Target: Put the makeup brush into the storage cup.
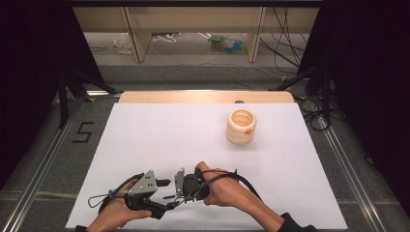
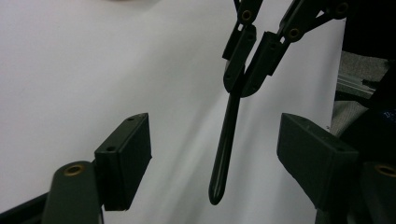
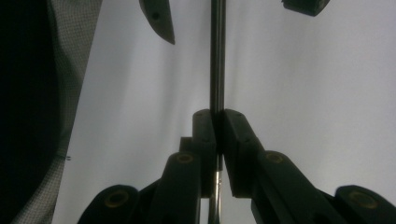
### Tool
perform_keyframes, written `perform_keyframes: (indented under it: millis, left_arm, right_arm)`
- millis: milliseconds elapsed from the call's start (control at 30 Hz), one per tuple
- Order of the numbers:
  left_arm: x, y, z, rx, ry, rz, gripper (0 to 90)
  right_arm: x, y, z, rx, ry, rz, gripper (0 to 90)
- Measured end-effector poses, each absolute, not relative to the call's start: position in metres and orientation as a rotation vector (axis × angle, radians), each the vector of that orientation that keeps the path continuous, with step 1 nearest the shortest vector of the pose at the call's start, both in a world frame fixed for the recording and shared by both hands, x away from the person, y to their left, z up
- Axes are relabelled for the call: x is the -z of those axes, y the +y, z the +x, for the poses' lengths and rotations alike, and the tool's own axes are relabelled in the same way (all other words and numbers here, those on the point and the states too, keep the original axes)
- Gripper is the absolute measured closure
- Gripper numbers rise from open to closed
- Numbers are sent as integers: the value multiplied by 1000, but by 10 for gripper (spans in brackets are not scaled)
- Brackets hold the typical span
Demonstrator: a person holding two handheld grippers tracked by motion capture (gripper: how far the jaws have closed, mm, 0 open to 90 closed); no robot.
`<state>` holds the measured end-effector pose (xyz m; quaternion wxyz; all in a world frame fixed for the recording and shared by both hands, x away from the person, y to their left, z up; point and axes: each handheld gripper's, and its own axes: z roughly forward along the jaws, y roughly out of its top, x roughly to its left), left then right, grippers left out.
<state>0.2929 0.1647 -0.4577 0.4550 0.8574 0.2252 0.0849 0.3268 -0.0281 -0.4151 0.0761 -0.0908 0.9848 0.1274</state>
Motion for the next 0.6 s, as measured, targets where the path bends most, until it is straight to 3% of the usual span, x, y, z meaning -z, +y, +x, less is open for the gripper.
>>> perform_keyframes:
  millis: [600]
  left_arm:
    - [458,161,291,-143,531,2139,422]
  right_arm:
    - [416,-23,321,-376,2946,-328,840]
